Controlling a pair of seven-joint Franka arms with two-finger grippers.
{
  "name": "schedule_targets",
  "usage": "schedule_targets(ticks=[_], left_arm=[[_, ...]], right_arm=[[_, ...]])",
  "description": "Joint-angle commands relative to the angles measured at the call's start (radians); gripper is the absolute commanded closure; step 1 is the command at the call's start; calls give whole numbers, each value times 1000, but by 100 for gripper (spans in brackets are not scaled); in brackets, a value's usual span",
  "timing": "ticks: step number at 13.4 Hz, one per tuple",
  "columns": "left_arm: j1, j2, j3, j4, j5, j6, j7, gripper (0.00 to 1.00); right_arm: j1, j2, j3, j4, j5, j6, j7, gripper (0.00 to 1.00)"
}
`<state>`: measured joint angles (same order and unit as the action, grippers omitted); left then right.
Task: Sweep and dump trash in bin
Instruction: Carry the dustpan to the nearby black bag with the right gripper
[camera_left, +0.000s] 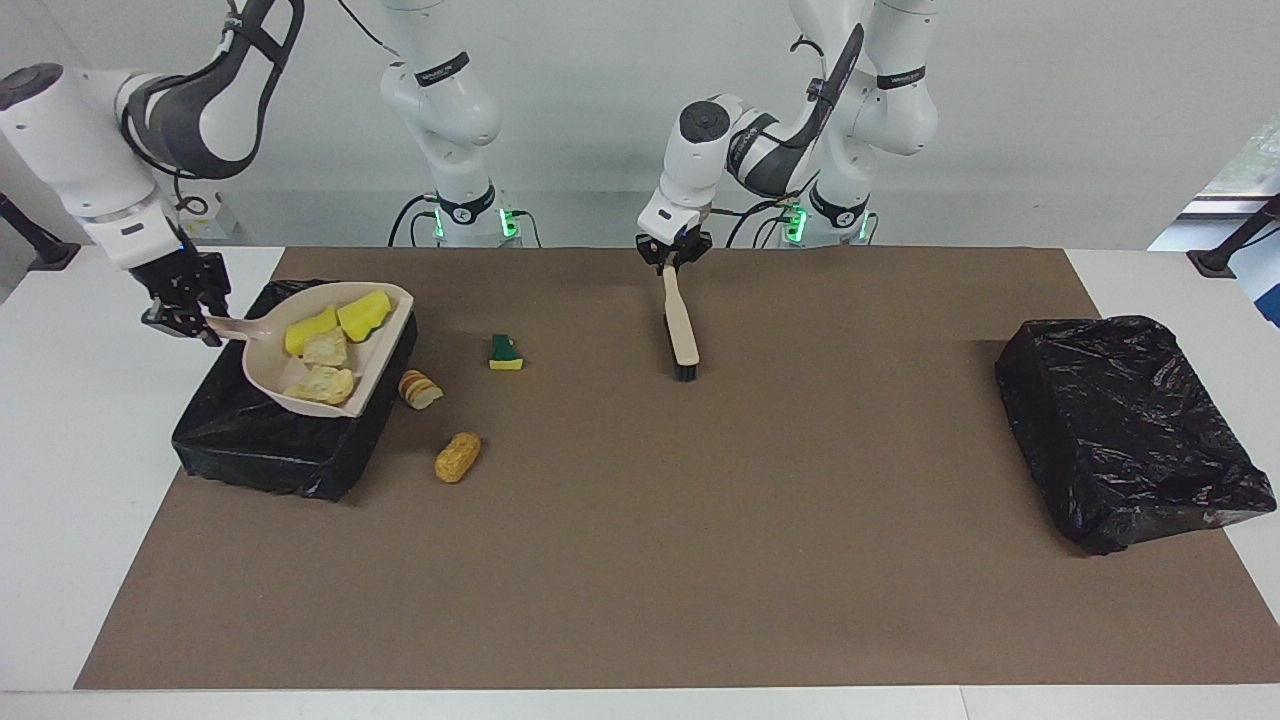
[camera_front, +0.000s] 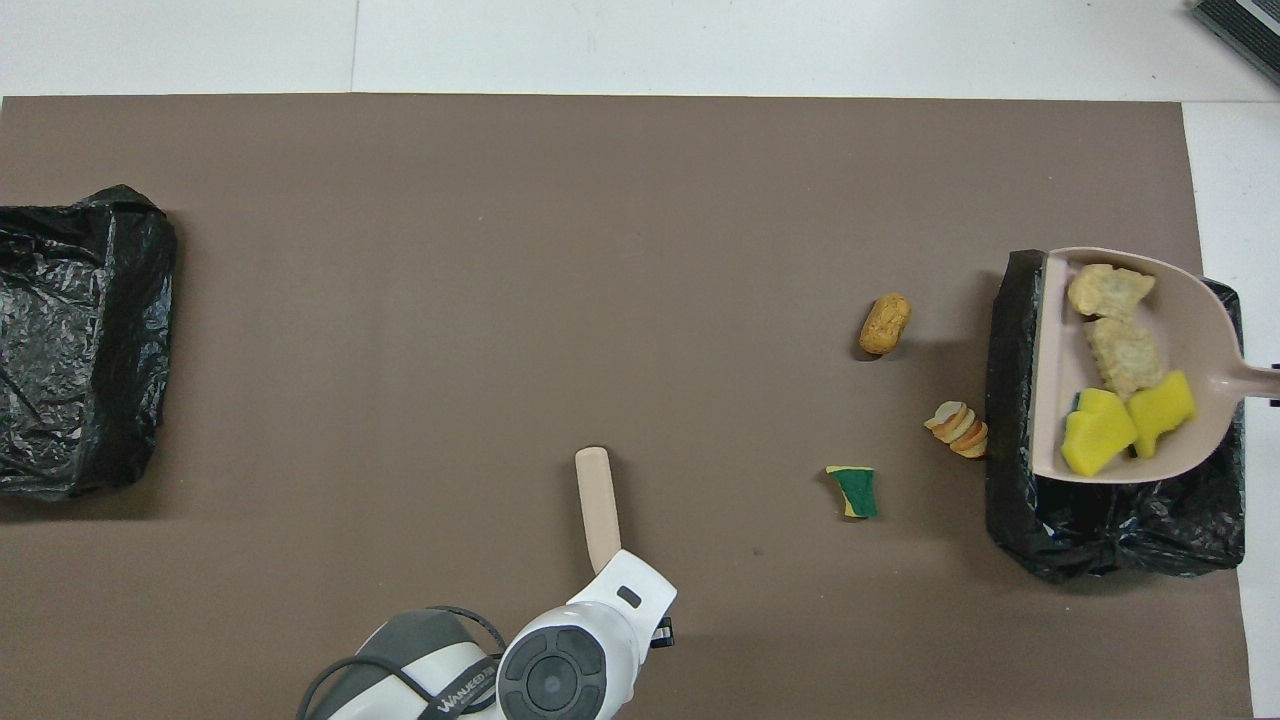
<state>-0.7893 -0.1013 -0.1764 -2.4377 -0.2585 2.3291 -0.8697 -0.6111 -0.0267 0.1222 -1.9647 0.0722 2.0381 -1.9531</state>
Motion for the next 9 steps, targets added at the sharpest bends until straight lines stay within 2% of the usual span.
schedule_targets(ticks=[1,3,6,9], left_arm=[[57,-17,12,6,33,-8,-8,0],[128,-17,12,92,62,-118,-6,0],[261,-17,11,181,140,-143,29,0],[413,0,12,276,150,-210,222,0]], right_arm=[[-30,11,7,43,-124,-13,11,100],[-36,11,-1,46,-176,-10,54,100],[-29,4,7,29,-365,-19,189,100],[10,-13,10,15,-509,-21,311,100]])
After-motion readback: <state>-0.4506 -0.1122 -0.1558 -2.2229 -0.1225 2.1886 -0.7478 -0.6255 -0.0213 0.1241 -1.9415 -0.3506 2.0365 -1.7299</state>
